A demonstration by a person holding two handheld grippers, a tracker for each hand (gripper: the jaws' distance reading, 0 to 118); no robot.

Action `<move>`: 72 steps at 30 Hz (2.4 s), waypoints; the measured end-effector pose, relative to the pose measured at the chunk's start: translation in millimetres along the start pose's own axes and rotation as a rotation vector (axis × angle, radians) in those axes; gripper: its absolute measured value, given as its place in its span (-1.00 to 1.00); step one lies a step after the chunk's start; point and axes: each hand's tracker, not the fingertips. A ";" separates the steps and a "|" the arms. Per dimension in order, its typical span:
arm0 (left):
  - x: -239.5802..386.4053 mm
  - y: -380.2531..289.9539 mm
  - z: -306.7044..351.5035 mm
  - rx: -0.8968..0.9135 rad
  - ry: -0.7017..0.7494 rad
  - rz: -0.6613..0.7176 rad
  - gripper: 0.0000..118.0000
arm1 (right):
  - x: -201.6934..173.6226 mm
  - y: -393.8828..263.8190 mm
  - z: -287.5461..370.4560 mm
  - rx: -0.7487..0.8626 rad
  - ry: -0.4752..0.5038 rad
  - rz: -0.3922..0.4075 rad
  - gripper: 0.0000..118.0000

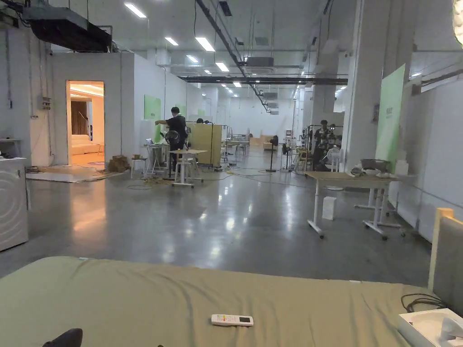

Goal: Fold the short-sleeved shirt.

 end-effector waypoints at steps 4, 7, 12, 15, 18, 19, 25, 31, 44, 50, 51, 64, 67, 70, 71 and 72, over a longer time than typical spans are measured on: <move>-22.2 -1.8 -5.3 -0.047 -0.057 0.093 0.03 | 1.2 -4.2 5.2 -0.016 -0.013 -0.014 -1.00; -25.9 -7.0 -3.2 -0.052 -0.058 0.113 -0.58 | 6.4 -5.9 9.0 -0.030 -0.008 -0.044 -1.00; -11.4 -23.2 1.6 -0.060 -0.069 0.091 -0.99 | 11.5 -3.8 8.8 -0.037 -0.040 -0.053 -1.00; -2.2 -26.3 -1.3 -0.104 -0.077 0.056 -0.99 | 11.8 -1.9 8.1 -0.037 -0.043 -0.053 -1.00; -0.8 -27.9 -3.2 -0.118 -0.080 0.042 -0.99 | 9.4 -0.9 6.5 -0.039 -0.043 -0.046 -1.00; -0.6 -27.8 -2.8 -0.121 -0.086 0.046 -0.99 | 8.4 -1.4 6.4 -0.040 -0.041 -0.045 -1.00; -0.6 -21.6 -0.9 -0.107 -0.080 0.044 -0.99 | 4.7 -5.7 1.4 -0.063 -0.039 -0.031 -1.00; -2.4 -17.6 -2.2 -0.094 -0.075 0.033 -0.99 | 4.5 -6.2 -0.4 -0.063 -0.039 -0.034 -1.00; 0.1 -15.7 -8.4 -0.063 -0.074 0.041 0.73 | 1.6 -5.4 1.7 -0.013 -0.071 -0.023 1.00; 2.3 -17.7 -7.1 -0.055 -0.036 0.023 0.73 | 1.7 -3.4 2.9 0.000 -0.084 -0.007 1.00; 2.7 -17.2 -6.8 -0.053 -0.023 0.016 0.73 | 1.9 -3.8 2.7 -0.001 -0.086 0.001 1.00; -0.7 -11.2 -4.5 -0.047 -0.026 0.019 0.73 | -7.7 -0.9 1.4 -0.003 -0.090 0.056 1.00; 0.2 -12.5 -5.1 -0.057 -0.034 0.007 0.73 | -8.9 -0.3 2.3 -0.008 -0.077 0.049 1.00; 1.4 -13.9 -4.4 -0.062 -0.030 -0.005 0.73 | -8.3 0.1 3.4 -0.013 -0.070 0.032 1.00; 1.4 -13.7 -4.2 -0.061 -0.031 -0.003 0.73 | -8.0 -0.1 3.5 -0.013 -0.069 0.030 1.00; 1.1 -13.3 -4.0 -0.062 -0.034 0.001 0.73 | -7.9 -0.2 3.5 -0.016 -0.072 0.030 1.00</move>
